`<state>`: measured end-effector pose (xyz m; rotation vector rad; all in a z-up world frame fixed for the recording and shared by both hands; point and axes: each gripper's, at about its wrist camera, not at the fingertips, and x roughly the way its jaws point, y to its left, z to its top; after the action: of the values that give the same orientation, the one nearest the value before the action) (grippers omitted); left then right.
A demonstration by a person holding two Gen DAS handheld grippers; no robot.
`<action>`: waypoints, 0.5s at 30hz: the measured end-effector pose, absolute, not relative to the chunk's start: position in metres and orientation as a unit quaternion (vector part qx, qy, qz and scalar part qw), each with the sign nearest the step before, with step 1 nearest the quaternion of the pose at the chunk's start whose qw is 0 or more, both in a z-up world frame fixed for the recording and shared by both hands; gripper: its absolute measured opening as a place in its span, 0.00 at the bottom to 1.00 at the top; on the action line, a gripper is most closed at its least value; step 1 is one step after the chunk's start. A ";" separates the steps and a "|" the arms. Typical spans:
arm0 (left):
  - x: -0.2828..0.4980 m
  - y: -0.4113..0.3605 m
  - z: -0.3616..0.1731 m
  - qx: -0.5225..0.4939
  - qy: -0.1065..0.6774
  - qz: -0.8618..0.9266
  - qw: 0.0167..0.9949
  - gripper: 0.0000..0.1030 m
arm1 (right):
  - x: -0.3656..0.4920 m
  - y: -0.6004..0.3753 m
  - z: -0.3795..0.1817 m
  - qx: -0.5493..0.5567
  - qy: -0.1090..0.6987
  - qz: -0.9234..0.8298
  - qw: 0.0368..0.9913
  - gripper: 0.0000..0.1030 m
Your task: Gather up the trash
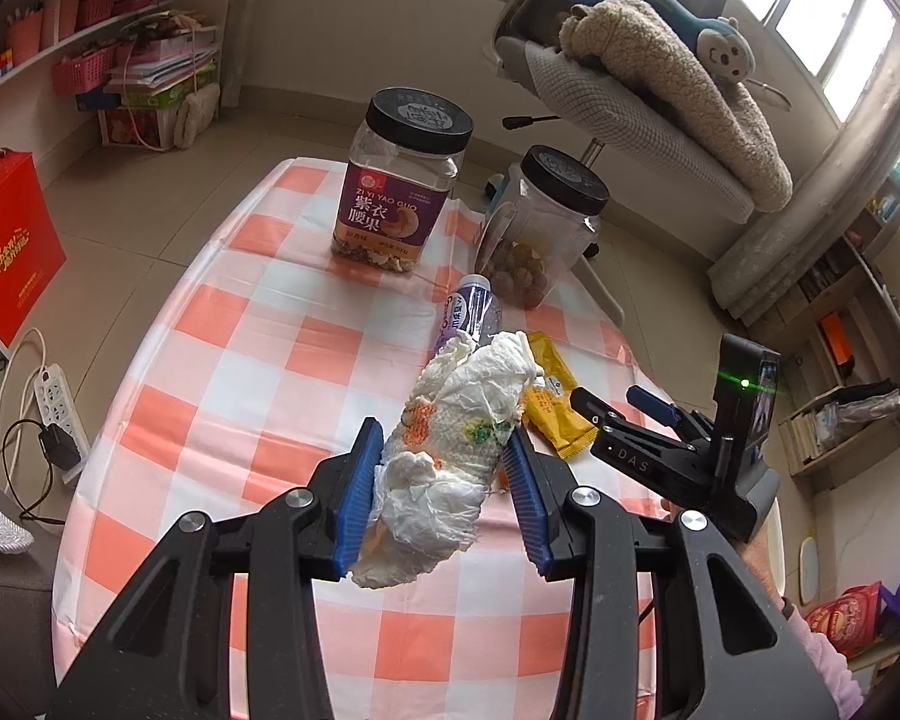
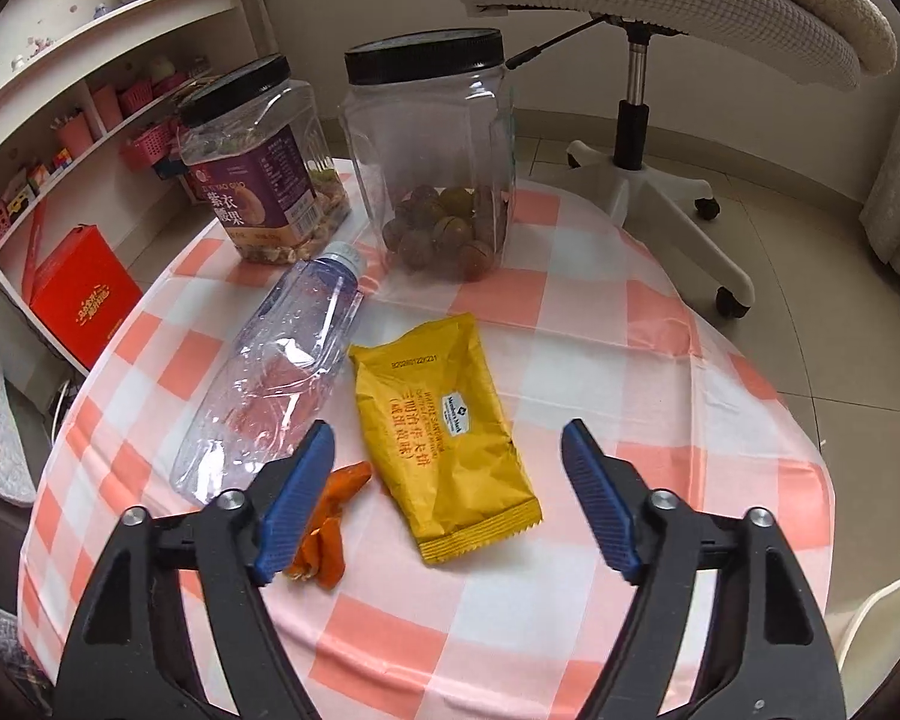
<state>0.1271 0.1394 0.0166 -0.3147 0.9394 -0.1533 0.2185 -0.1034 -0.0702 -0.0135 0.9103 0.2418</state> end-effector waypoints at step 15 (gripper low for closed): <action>0.142 0.136 -0.002 -0.138 0.471 -0.061 0.869 0.40 | 0.263 -0.078 -0.116 -0.049 0.470 0.130 0.872 0.42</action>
<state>0.1418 0.1358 -0.0019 -0.2881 0.9843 -0.1283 0.2630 -0.0780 -0.1161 -0.1018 0.9817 0.2714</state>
